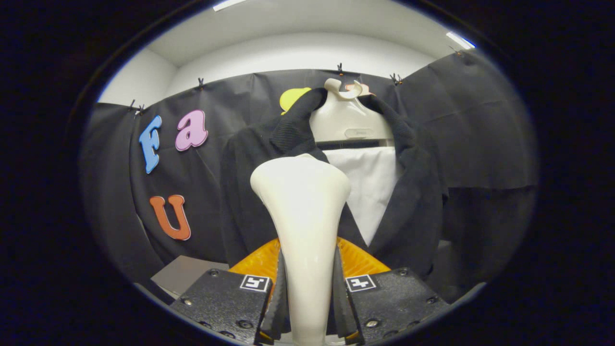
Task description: Iron the clothes twice with a garment steamer, once on the left side and once on the right side.
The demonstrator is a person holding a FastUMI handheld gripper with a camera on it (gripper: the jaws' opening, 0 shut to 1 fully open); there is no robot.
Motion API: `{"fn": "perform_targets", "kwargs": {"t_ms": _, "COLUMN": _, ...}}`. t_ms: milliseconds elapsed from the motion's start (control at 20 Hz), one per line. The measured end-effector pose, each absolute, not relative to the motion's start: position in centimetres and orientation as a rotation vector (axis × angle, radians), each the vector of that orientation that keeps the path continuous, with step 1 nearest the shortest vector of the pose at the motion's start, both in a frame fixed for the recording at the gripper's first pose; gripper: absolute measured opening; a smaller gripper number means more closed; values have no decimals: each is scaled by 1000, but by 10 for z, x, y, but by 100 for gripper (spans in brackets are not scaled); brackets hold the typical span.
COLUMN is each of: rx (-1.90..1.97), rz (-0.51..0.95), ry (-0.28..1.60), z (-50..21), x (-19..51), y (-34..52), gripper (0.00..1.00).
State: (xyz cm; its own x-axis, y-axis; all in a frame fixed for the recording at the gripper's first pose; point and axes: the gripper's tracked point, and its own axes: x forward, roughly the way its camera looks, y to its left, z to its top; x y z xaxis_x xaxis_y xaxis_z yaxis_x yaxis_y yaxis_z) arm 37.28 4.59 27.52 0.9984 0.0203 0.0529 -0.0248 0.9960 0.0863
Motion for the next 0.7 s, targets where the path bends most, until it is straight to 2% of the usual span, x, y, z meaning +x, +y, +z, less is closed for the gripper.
{"fn": "perform_targets", "kwargs": {"t_ms": 700, "rx": 38, "rz": -40, "ry": 79, "z": 196, "x": 381, "y": 41, "gripper": 44}}
